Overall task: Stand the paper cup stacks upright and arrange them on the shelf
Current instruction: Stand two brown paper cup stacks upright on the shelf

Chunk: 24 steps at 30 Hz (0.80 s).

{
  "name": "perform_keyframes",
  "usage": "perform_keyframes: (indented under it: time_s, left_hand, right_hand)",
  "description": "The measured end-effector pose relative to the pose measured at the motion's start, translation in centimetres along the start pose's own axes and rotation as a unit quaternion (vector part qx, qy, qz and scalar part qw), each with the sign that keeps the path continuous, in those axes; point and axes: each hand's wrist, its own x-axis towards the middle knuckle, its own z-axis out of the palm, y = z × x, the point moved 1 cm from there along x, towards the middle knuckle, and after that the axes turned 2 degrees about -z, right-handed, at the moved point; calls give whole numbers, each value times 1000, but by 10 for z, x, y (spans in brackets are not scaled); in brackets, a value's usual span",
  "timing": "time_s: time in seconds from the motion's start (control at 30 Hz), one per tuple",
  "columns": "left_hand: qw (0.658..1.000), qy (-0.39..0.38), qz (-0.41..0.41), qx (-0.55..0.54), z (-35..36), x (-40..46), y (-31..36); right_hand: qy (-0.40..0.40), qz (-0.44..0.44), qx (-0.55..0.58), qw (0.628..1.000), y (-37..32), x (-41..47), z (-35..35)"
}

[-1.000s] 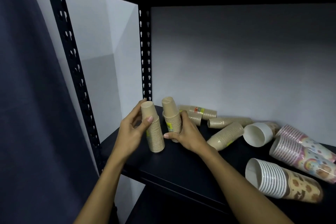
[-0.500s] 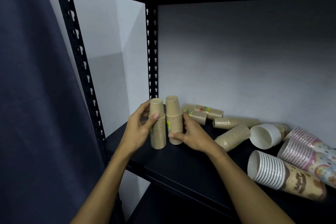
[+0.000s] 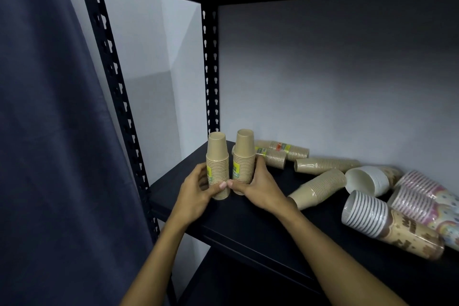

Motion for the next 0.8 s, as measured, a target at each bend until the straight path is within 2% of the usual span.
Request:
perform_keyframes:
  time_s: [0.1,0.37,0.47,0.53,0.6,0.67,0.8]
  left_hand:
    - [999,33,2,37,5,1,0]
    - [997,44,-2,56,7,5,-3]
    - [1000,5,-4,16,2,2,-3]
    - [999,-26,-4,-34,-5,1,-4]
    - [996,-46,-7,-76,-10,-1,-4]
    - [996,-50,-3,-79,-10,-1,-3]
    - [999,6,11,-43,-3,1,-8]
  right_hand:
    - [42,-14,-15,999,2,-2,6]
    - [-48,-6,57,997,14,3,4]
    - [-58,7,81,995,13,1,2]
    - [-40,14,94,995,10,-1,4]
    - [12,5,83,996,8,-3,7]
    - [50,-10,61,997,8,-4,9]
    - [8,-9,57,998,10,0,6]
